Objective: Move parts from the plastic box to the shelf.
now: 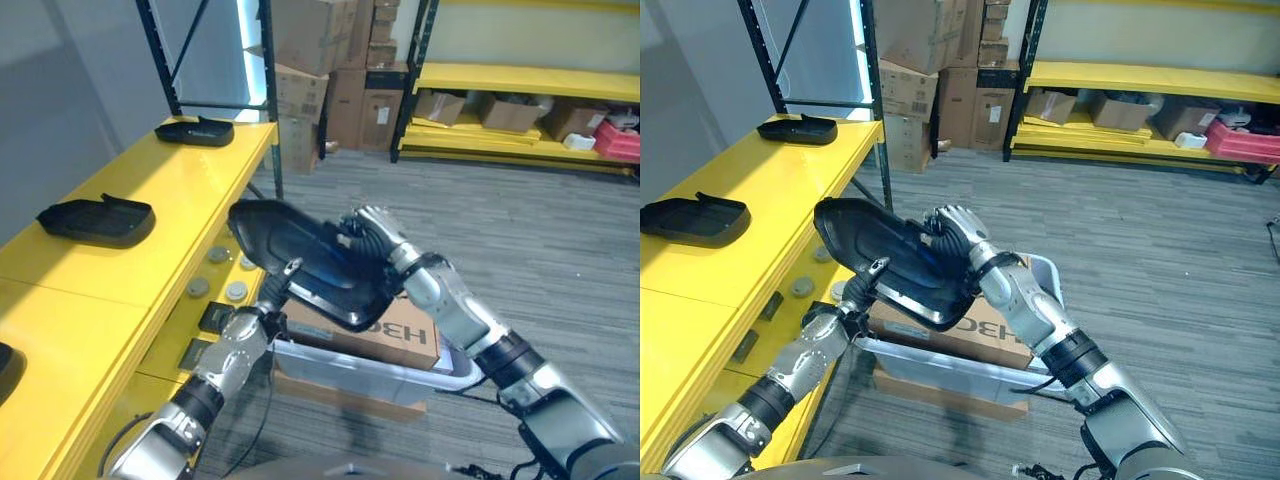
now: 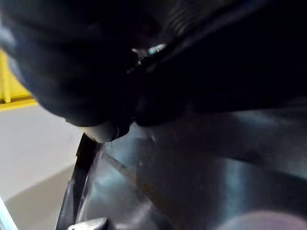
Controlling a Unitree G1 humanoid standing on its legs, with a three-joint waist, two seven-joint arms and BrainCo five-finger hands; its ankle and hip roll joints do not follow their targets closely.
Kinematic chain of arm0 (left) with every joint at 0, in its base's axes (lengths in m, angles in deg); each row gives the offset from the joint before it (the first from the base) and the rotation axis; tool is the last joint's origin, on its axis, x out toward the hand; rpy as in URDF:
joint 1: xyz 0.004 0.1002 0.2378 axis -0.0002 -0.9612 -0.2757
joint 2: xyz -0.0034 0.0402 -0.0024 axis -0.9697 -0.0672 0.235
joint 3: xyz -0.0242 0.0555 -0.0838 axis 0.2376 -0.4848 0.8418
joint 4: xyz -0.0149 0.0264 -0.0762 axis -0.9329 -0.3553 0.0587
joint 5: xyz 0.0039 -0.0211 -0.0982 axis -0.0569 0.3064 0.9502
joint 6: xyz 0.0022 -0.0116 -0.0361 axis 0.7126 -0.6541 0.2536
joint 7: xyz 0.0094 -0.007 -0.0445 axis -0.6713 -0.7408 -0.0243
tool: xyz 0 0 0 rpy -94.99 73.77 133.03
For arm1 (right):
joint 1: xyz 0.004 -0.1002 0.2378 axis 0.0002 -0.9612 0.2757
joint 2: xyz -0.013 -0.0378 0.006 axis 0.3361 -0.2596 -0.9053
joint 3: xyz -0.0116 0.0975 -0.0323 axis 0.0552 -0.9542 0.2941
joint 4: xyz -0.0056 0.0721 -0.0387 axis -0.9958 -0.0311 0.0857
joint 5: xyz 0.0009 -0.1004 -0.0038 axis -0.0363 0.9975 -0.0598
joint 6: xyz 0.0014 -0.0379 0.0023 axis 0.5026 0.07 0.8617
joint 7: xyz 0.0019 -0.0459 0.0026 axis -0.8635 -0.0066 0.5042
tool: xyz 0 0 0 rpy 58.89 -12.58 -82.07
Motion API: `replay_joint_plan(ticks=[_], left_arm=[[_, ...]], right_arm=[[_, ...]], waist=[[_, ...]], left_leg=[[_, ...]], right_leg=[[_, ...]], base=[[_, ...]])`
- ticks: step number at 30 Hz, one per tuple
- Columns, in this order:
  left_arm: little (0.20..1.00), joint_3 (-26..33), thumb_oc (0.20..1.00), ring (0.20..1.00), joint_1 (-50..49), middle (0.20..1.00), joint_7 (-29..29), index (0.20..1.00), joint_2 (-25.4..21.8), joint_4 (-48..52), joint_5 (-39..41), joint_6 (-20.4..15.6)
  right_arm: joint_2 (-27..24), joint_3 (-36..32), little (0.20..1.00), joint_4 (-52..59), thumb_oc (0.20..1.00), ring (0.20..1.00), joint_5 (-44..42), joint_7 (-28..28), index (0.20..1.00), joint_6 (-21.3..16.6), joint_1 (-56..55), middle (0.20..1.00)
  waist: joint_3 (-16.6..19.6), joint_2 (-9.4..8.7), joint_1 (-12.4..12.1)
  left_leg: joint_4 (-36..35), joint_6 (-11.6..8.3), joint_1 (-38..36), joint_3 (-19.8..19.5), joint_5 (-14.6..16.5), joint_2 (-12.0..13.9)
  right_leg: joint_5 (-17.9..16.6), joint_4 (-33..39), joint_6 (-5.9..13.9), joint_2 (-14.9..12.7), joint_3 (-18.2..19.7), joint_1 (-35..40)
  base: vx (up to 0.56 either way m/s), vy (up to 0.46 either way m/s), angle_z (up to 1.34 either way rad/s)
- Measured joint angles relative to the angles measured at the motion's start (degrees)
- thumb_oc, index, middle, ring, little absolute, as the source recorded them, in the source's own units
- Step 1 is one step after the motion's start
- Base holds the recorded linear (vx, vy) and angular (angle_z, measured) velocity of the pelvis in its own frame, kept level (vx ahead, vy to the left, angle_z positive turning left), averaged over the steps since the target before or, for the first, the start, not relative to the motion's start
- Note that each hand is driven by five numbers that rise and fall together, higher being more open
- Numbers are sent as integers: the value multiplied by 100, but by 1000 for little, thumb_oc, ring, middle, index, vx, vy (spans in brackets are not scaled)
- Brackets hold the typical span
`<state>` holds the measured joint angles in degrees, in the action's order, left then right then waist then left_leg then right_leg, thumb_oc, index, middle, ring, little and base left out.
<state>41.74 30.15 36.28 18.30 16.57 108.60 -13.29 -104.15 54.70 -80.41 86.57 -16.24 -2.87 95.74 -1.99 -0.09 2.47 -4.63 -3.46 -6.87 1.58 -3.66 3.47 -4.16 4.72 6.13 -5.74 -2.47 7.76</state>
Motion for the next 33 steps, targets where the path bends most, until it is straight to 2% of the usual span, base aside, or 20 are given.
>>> replay_joint_plan(ticks=[4, 5, 6, 7, 11, 14, 15, 16, 19, 21, 23, 24, 25, 27, 30, 31, 32, 33], left_arm=[[200, 96, 200, 200, -411, 200, 253, 200, 121, 2, -480, -74], [200, 93, 200, 200, -451, 200, 312, 200, 122, 2, -511, -87], [200, 135, 200, 200, -468, 200, 423, 200, 133, 3, -524, -134], [200, 282, 200, 200, -523, 200, 515, 200, 148, 3, -521, -201], [200, 476, 200, 200, -523, 200, 591, 200, 38, 238, -545, -491], [200, 811, 200, 200, -523, 200, 713, 200, 42, 567, -788, -650], [200, 957, 200, 200, -507, 200, 857, 200, 70, 598, -819, -746], [200, 1210, 200, 200, -546, 200, 941, 200, -1, 648, -921, -769], [200, 1637, 200, 200, -922, 200, 920, 200, -475, 1254, -1491, -851], [200, 2047, 200, 200, -1059, 200, 915, 200, -739, 1400, -1911, -866], [200, 2469, 200, 200, -1217, 200, 908, 200, -891, 1506, -2293, -892], [200, 2576, 200, 200, -1289, 200, 896, 200, -995, 1573, -2442, -893], [200, 2858, 200, 200, -1540, 200, 780, 200, -1142, 1942, -2792, -907], [200, 2902, 200, 200, -1642, 200, 784, 200, -1050, 2166, -2842, -1022], [200, 2794, 200, 200, -1794, 200, 619, 200, -962, 2395, -2897, -1071], [200, 2778, 200, 200, -1818, 200, 561, 200, -968, 2493, -2904, -1071], [200, 2807, 200, 200, -1958, 200, 444, 200, -894, 2836, -2881, -1134], [200, 2797, 200, 200, -1969, 200, 394, 200, -819, 2973, -2880, -1186]], right_arm=[[354, -196, 200, -15, 200, 200, -465, -17, 200, 31, -831, 200], [380, -170, 460, -31, 460, 460, -733, -14, 460, 36, -951, 460], [426, -162, 1000, -48, 1000, 1000, -1196, 4, 1000, 35, -1160, 1000], [490, -56, 1000, -47, 1000, 1000, -1958, 29, 1000, 33, -1265, 1000], [738, -439, 1000, 21, 1000, 1000, -3448, 285, 1000, -307, -1632, 1000], [1100, -892, 1000, 163, 1000, 1000, -4089, 494, 1000, -714, -2247, 1000], [1072, -839, 1000, 164, 1000, 1000, -4214, 497, 1000, -719, -2327, 1000], [1024, -867, 1000, 111, 1000, 1000, -4226, 572, 1000, -762, -2490, 1000], [1065, -1889, 1000, -200, 1000, 1000, -4189, 543, 1000, -1023, -3336, 1000], [988, -2521, 1000, -803, 1000, 1000, -4159, 372, 1000, -935, -3657, 1000], [915, -2816, 1000, -1350, 1000, 1000, -3977, 293, 1000, -923, -3958, 1000], [916, -2837, 1000, -1648, 1000, 1000, -3853, 295, 1000, -936, -3992, 1000], [796, -2596, 1000, -2569, 1000, 1000, -3210, 297, 1000, -904, -4055, 1000], [808, -2406, 1000, -2833, 1000, 1000, -2880, 336, 1000, -603, -4258, 1000], [1076, -1974, 1000, -3831, 1000, 1000, -2617, 390, 1000, -639, -3885, 1000], [1156, -1782, 1000, -4234, 1000, 1000, -2566, 403, 1000, -605, -3703, 1000], [1337, -1515, 1000, -4944, 1000, 1000, -2396, 403, 1000, -583, -3444, 1000], [1435, -1474, 1000, -5274, 1000, 1000, -2368, 413, 1000, -565, -3398, 1000]], waist=[[24, -42, 25], [31, -47, 48], [25, -61, 34], [23, -63, 76], [19, -74, 100], [19, -72, 103], [18, -69, 122], [9, -62, 188], [-5, -50, 215], [-46, 18, 184], [-100, 98, 182], [-108, 111, 196], [-129, 122, 137], [-217, 172, 43], [-336, 225, -126], [-368, 276, -237], [-481, 353, -365], [-548, 357, -465]], left_leg=[[1, -1, 46, -2, 0, 1], [2, -2, 74, 0, -4, 1], [2, -4, 91, -2, -12, 5], [1, -4, 91, 3, -11, 7], [-29, -5, 74, 23, -9, 16], [-31, 0, 76, 84, 13, 20], [-32, 24, 77, 98, 30, 18], [-32, 12, 78, 135, 23, 22], [-33, 0, 52, 156, 42, 39], [-33, 16, 55, 168, 70, 38], [-31, -4, 52, 171, 59, 44], [-31, -4, 52, 178, 59, 61], [3, -32, 96, 135, 46, 96], [2, -59, 75, -7, 16, 111], [4, -141, 144, -276, -60, 167], [5, -197, 234, -377, -103, 201], [5, -340, 441, -711, -248, 261], [6, -422, 495, -871, -333, 296]], right_leg=[[28, 0, -4, -2, -5, -47], [21, 0, -7, 0, 1, -91], [19, -1, -8, 1, -9, -100], [16, 13, -9, 1, -7, -114], [49, 34, 30, 3, 17, -125], [52, 35, 34, 0, 61, -160], [48, 35, 35, -5, 59, -151], [30, 25, 44, -1, 92, -175], [71, 36, 41, -3, 131, -167], [79, 36, 38, -5, 148, -167], [63, 36, 15, 9, 147, -160], [63, 36, 13, 20, 148, -163], [74, 36, -3, 62, 63, -150], [80, 15, -19, 92, -35, -61], [150, 36, -59, 182, -281, 38], [142, 36, -80, 234, -359, 11], [189, 27, -171, 328, -645, -18], [208, 28, -220, 352, -793, -19]], base=[[-16, -4, -1], [0, 0, 0], [-2, -21, -4], [0, 0, 0], [-2, -1, -1], [1, -7, -9], [3, -14, -16], [12, -42, -12], [11, -27, -1], [8, -49, -4], [-37, -117, -3], [-47, -125, 1], [-64, -124, 17], [-77, -139, 34], [-137, -165, 41], [-175, -136, 77], [-211, -103, 101], [-203, -82, 116]])
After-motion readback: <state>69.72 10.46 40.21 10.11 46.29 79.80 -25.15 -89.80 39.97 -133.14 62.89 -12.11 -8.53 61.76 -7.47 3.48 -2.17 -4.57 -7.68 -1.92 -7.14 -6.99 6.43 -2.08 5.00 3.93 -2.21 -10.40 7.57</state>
